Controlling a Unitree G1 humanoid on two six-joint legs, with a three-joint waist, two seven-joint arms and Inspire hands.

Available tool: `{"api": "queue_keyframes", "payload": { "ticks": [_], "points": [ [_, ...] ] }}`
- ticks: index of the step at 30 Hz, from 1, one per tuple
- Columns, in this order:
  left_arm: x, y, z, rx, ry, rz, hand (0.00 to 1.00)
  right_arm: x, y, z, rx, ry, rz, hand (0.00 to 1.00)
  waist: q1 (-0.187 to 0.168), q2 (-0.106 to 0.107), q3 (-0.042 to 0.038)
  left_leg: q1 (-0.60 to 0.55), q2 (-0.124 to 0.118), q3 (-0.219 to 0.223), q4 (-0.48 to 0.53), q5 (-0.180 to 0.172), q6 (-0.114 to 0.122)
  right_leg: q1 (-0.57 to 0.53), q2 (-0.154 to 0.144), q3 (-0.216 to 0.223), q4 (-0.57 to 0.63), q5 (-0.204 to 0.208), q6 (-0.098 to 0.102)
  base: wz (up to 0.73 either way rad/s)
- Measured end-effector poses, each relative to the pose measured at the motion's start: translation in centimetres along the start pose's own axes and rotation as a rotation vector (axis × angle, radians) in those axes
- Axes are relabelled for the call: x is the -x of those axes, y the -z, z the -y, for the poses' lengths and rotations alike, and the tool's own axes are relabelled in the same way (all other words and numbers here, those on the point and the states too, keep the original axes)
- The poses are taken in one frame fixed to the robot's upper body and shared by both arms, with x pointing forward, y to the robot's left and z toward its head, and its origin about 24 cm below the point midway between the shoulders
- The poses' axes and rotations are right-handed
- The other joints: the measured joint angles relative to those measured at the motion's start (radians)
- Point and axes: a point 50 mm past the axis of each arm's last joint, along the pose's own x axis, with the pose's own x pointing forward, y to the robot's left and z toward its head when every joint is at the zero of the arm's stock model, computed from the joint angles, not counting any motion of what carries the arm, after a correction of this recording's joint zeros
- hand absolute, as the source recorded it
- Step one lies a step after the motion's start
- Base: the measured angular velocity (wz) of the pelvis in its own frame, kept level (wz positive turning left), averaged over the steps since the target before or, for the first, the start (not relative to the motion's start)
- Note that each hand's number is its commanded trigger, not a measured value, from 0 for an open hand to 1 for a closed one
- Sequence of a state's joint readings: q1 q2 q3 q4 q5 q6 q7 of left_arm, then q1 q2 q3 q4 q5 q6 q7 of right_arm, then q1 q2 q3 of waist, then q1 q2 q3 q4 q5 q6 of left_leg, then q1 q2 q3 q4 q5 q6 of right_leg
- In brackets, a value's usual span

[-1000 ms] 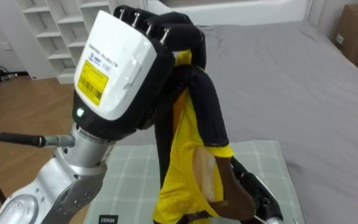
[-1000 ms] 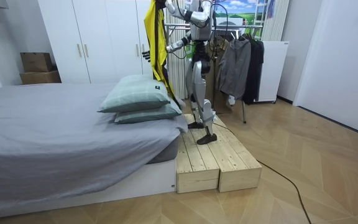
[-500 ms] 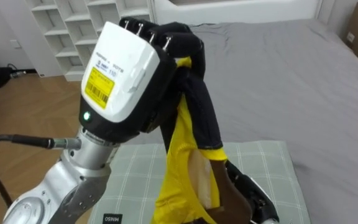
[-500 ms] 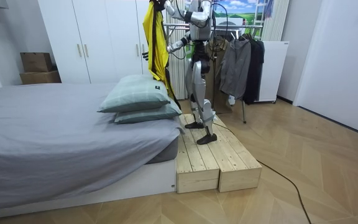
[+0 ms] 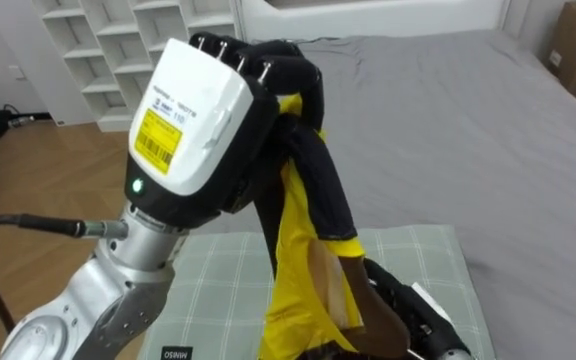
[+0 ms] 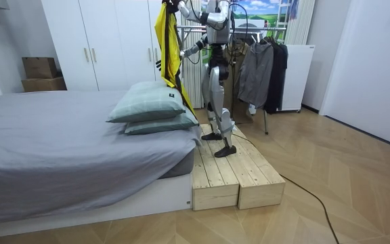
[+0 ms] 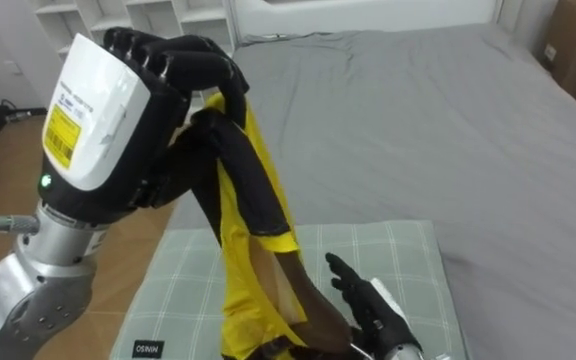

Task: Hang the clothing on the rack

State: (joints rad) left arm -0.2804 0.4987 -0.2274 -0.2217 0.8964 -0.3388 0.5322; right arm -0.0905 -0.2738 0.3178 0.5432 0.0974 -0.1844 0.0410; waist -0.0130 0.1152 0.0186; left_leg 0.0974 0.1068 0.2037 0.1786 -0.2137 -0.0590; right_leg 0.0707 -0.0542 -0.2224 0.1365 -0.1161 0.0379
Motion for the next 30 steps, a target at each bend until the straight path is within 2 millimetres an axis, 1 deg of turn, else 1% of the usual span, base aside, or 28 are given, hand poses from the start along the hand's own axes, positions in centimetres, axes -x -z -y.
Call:
{"api": "queue_keyframes", "payload": {
  "ticks": [4,8,11,13,15,19,22,27,30],
  "points": [
    [0.0,0.2,-0.1,-0.008,-0.002,-0.002,1.00,0.3,0.2,1.0,0.065,0.065,-0.008,0.00,-0.008,-0.003,-0.0017,0.000,0.000,0.000,0.000,0.000,0.000,-0.001,0.000,0.001,0.000,0.000,0.000,0.00],
    [-0.1,0.2,-0.2,-0.011,-0.006,-0.001,1.00,0.5,0.6,1.3,0.084,0.089,-0.020,0.00,-0.008,-0.003,-0.0024,0.001,0.000,0.004,0.001,0.000,0.000,-0.002,0.001,0.004,0.001,0.000,0.000,0.00],
    [-0.1,0.3,-0.4,-0.018,-0.013,-0.004,1.00,0.7,1.3,1.5,0.099,0.108,-0.045,0.00,-0.009,-0.006,-0.0068,0.001,0.001,0.005,0.001,0.000,0.000,-0.003,0.001,0.006,0.001,0.000,0.000,0.00],
    [-0.2,0.7,-0.7,-0.033,-0.023,-0.013,1.00,1.2,2.2,1.6,0.128,0.113,-0.078,0.00,-0.009,-0.008,-0.0127,0.001,0.001,0.005,0.001,0.000,0.000,-0.002,0.001,0.007,0.001,0.000,0.000,0.00],
    [-0.2,1.0,-1.0,-0.045,-0.033,-0.021,1.00,1.6,2.8,1.6,0.155,0.113,-0.098,0.00,-0.010,-0.010,-0.0141,0.002,0.001,0.005,0.001,0.000,0.000,-0.001,0.002,0.009,0.001,0.000,0.000,0.00],
    [-0.3,1.3,-1.4,-0.059,-0.046,-0.030,1.00,2.1,3.5,1.4,0.208,0.105,-0.122,0.00,-0.010,-0.010,-0.0141,0.003,0.001,0.010,0.002,0.000,0.000,-0.002,0.002,0.017,0.001,0.000,0.000,-0.03],
    [-0.3,1.4,-1.5,-0.047,-0.054,-0.038,1.00,2.2,3.6,1.2,0.259,0.090,-0.127,0.00,-0.012,-0.010,-0.0140,0.001,0.001,0.014,0.003,0.000,0.000,-0.002,0.003,0.027,0.001,0.000,0.000,-0.05],
    [-0.3,1.4,-1.5,-0.045,-0.054,-0.036,1.00,2.2,3.6,1.2,0.253,0.093,-0.125,0.00,-0.015,-0.010,-0.0138,0.002,0.000,0.019,0.007,0.000,0.000,-0.002,0.003,0.034,-0.003,0.000,0.000,-0.04],
    [-0.3,1.4,-1.5,-0.044,-0.054,-0.035,1.00,2.2,3.6,1.3,0.204,0.099,-0.125,0.00,-0.027,-0.010,-0.0138,0.000,0.000,0.020,0.010,0.000,0.000,-0.001,0.002,0.034,-0.003,0.000,0.000,0.00]
  ]
}}
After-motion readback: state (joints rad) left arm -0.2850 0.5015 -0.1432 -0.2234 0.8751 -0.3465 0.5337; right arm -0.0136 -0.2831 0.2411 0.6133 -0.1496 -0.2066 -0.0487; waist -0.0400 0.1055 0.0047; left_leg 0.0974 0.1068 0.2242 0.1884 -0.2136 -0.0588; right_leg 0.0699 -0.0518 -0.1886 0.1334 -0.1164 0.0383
